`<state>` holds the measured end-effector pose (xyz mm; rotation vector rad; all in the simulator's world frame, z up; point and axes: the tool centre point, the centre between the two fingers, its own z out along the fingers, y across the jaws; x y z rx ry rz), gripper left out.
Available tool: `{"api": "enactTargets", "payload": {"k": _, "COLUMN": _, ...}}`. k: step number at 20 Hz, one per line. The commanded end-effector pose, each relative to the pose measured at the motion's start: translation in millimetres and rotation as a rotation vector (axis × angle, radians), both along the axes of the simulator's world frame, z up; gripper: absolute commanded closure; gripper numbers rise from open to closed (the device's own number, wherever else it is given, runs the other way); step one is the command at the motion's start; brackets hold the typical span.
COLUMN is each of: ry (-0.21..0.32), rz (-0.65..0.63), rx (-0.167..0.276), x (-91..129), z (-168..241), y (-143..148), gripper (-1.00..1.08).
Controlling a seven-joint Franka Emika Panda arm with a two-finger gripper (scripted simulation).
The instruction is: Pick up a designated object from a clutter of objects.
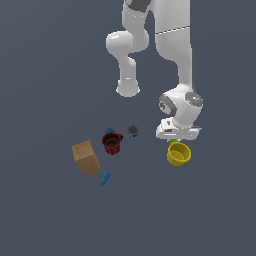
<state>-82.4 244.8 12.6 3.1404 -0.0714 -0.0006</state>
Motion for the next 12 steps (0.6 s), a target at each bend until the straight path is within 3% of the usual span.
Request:
{"api": "enactTargets", "payload": {"k": 1, "ry": 0.000, "rz": -0.001, "rx": 0.000, "x": 0.3, "z": -0.4, "y": -0.3, "gripper": 1.08}}
{"api": "enactTargets", "payload": {"k": 12, "ry": 0.000, "rz": 0.000, "rx": 0.000, "x": 2.1, "z": 5.9, "y": -4.1, "gripper": 1.08}}
